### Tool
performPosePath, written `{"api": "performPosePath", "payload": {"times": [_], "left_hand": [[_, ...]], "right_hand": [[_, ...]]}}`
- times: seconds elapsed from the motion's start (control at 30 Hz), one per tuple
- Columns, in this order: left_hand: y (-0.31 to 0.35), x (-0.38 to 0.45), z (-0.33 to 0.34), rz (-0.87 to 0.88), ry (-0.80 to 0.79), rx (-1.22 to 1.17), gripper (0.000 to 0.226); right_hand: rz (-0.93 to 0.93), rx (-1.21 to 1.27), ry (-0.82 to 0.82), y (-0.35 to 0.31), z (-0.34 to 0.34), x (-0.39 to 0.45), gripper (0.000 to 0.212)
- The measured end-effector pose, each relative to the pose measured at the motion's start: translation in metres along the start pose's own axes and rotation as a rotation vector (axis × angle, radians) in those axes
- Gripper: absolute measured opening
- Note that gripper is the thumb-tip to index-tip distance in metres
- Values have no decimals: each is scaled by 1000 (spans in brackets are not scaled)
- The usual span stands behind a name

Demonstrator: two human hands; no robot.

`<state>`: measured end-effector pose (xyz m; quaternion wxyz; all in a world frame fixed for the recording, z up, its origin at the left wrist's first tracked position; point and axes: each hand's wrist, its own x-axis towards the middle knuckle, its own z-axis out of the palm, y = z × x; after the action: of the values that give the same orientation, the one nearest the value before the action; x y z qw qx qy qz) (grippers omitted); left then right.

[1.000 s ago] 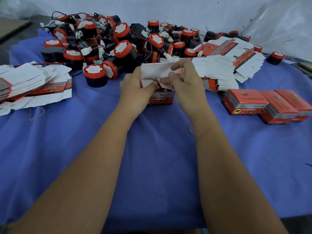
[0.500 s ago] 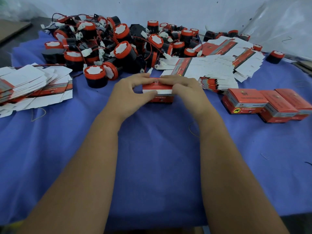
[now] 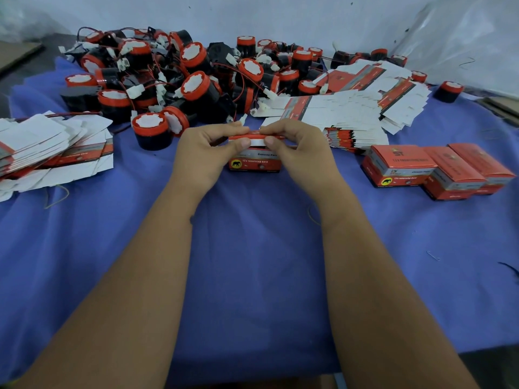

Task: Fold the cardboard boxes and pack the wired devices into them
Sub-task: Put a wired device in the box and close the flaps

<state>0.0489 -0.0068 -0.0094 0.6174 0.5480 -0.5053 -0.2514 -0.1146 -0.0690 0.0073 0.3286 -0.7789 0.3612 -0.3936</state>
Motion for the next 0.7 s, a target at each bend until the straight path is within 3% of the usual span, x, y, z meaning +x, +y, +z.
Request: {"api": "performPosePath", "payload": {"times": [0.13,0.27,0.47,0.57,0.7], "left_hand": [[-2,3,-2,-56,-8,-177,23],[-6,4,-8,-75,-100,-187,25],[-5,0,-12,-26,-215,-42,36],[-5,-1,-11,-14,-242,79,36],[-5,-2,-1,76,-115,391,38]], "right_hand": [[8,36,19,2,0,-1,12],[10,79,46,6,1,-1,9],[37,142,37,14,-2,-1,8],[72,195,65,15,-2,-1,21],[92,84,138,15,3,-2,31]]}}
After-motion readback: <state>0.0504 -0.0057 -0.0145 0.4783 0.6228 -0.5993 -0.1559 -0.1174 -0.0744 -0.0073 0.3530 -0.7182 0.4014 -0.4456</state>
